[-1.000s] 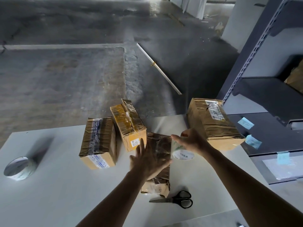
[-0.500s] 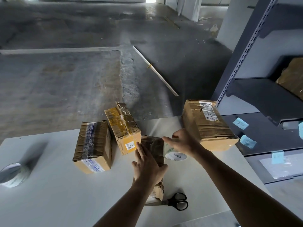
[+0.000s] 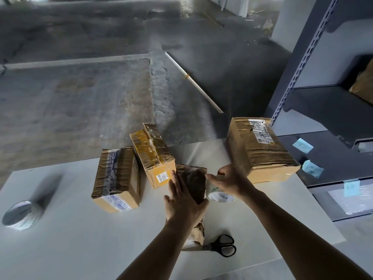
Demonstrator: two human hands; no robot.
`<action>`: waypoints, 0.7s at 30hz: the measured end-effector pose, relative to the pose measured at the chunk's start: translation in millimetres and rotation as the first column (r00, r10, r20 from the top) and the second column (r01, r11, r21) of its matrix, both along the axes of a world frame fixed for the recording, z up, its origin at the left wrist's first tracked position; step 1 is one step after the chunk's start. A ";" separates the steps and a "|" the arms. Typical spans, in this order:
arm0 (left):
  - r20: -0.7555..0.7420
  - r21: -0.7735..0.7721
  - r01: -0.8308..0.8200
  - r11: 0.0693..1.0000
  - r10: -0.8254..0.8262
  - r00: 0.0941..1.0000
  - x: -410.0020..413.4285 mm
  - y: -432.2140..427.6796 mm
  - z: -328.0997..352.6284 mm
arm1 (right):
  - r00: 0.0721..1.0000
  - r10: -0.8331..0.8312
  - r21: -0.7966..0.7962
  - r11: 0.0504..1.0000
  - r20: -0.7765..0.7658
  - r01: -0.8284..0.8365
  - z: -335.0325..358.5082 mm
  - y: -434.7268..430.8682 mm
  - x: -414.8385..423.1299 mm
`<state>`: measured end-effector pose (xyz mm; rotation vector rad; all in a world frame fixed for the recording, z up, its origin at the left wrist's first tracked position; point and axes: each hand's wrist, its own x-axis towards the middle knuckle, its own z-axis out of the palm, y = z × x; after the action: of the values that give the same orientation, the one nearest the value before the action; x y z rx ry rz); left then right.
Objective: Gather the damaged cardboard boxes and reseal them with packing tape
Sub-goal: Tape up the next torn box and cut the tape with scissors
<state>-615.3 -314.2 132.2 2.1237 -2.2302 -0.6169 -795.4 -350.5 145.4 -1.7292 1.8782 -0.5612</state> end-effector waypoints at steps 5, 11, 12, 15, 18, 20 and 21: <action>-0.001 -0.022 0.074 0.997 -0.074 0.997 6.0 -3.0 -10.4 | 0.997 -0.032 0.023 0.999 0.064 0.030 -9.9 2.6 -1.6; 0.072 -0.061 0.199 0.978 -0.194 0.978 10.8 -6.8 -17.0 | 0.997 -0.027 0.056 0.998 0.075 0.023 -8.6 -0.3 -2.5; 0.077 -0.058 0.208 0.976 -0.203 0.976 10.9 -6.7 -16.5 | 0.996 -0.028 0.058 0.998 0.081 0.023 -9.4 -0.1 -2.4; 0.082 -0.046 0.212 0.976 -0.208 0.975 8.0 -6.2 -15.9 | 0.993 -0.057 0.066 0.997 0.103 0.051 -14.2 1.5 -2.0; 0.073 -0.017 0.225 0.974 -0.223 0.972 4.8 -8.0 -14.2 | 0.988 -0.087 0.074 0.994 0.128 0.078 -20.1 6.7 -3.7; 0.061 0.003 0.226 0.974 -0.226 0.972 4.1 -10.0 -12.0 | 0.988 -0.071 0.084 0.995 0.134 0.060 -21.6 10.6 -4.7; 0.047 0.007 0.225 0.974 -0.225 0.973 4.4 -11.2 -10.8 | 0.987 -0.063 0.089 0.995 0.145 0.050 -20.2 12.0 -4.6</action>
<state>-610.9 -325.4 121.3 1.9201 -2.5193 -0.5783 -800.0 -338.5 125.2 -1.5409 1.8248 -0.6055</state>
